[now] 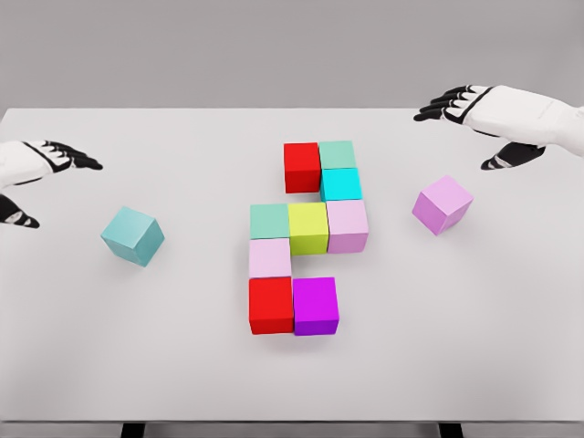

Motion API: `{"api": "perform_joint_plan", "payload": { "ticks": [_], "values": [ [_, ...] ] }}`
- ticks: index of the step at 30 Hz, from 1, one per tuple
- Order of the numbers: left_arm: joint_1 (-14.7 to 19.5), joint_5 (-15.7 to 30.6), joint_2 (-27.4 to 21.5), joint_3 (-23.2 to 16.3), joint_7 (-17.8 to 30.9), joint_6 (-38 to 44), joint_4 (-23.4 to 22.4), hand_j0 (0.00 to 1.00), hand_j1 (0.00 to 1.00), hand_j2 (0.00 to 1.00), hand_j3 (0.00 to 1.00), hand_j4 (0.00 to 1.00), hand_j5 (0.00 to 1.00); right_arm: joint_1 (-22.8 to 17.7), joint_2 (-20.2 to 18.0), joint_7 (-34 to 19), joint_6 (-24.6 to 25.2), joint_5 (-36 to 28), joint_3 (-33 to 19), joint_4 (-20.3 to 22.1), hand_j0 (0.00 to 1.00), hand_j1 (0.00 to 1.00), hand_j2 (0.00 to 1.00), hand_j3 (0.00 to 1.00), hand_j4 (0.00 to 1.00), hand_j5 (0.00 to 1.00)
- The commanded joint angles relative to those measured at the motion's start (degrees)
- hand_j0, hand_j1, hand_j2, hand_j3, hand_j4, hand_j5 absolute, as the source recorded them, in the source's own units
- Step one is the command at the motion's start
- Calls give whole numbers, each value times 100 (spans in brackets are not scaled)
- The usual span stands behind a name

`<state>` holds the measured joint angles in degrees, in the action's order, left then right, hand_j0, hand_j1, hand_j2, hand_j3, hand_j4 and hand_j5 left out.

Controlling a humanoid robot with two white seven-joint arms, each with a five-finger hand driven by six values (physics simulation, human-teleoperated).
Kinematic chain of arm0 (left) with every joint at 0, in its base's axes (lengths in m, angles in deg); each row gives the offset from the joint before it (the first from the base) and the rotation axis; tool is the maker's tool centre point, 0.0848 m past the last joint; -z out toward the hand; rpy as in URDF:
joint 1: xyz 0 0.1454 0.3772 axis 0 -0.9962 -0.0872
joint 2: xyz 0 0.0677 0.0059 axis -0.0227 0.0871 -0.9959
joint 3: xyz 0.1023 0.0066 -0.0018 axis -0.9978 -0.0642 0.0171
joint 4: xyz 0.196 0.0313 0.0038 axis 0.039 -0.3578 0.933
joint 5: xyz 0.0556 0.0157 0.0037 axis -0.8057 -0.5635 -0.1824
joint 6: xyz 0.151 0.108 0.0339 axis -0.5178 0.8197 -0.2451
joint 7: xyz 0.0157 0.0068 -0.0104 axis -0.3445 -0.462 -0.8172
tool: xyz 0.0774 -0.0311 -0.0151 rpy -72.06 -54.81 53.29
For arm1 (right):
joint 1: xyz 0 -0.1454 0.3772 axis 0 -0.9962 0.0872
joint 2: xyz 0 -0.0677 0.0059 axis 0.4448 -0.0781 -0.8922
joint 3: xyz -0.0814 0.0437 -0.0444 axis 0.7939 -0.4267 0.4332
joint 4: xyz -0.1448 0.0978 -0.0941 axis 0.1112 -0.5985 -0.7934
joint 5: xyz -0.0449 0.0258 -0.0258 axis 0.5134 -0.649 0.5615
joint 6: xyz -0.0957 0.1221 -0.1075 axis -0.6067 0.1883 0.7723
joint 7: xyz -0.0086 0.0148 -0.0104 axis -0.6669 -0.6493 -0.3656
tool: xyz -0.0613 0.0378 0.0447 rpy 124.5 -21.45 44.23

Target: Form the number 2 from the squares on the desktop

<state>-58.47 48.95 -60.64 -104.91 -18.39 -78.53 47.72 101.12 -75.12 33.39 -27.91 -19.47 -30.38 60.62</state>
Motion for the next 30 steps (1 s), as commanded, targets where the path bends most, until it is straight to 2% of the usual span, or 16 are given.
{"api": "perform_joint_plan", "payload": {
  "ticks": [1, 3, 7, 9, 14, 19, 23, 25, 30],
  "values": [
    [0, 66, 6, -47, -3, 13, 49, 100, 100, 100, 100, 100, 100, 0, -17, 3, 17, -24, -2, -1, 100, 100, 100, 100, 100, 100],
    [-26, 66, 85, -82, -3, 13, 49, 100, 100, 100, 100, 100, 100, 0, -17, 3, 17, -23, -2, -10, 100, 100, 100, 100, 100, 100],
    [-18, 66, 568, -512, -3, 13, 49, 100, 100, 100, 100, 100, 100, -26, -351, 3, 17, -85, 77, 8, 100, 100, 100, 100, 100, 100],
    [-18, 57, 648, -758, -3, 13, 154, 100, 100, 100, 100, 100, 100, -35, -439, 3, 17, -85, 366, 8, 100, 100, 100, 100, 100, 100],
    [-18, 40, 656, -811, 6, 13, 163, 100, 100, 100, 100, 100, 100, -44, -738, 3, 17, -375, 771, 25, 100, 100, 100, 100, 100, 100],
    [-9, 14, 700, -811, 6, 13, 154, 100, 100, 100, 100, 100, 100, 0, -721, 3, 17, -428, 393, 34, 100, 100, 100, 100, 100, 100],
    [0, -13, 850, -820, 15, 13, 110, 100, 100, 100, 100, 100, 100, -9, -703, 3, 17, -428, 516, 227, 100, 100, 100, 100, 100, 100],
    [35, -13, 850, -873, 15, 13, 93, 100, 100, 100, 100, 100, 100, 26, -598, 3, 17, -428, 885, 236, 100, 100, 100, 100, 100, 100],
    [35, -189, 955, -882, 15, 13, 84, 100, 100, 100, 100, 100, 100, 26, -510, 3, 17, -428, 1043, 227, 100, 100, 100, 100, 100, 100]
  ]
}}
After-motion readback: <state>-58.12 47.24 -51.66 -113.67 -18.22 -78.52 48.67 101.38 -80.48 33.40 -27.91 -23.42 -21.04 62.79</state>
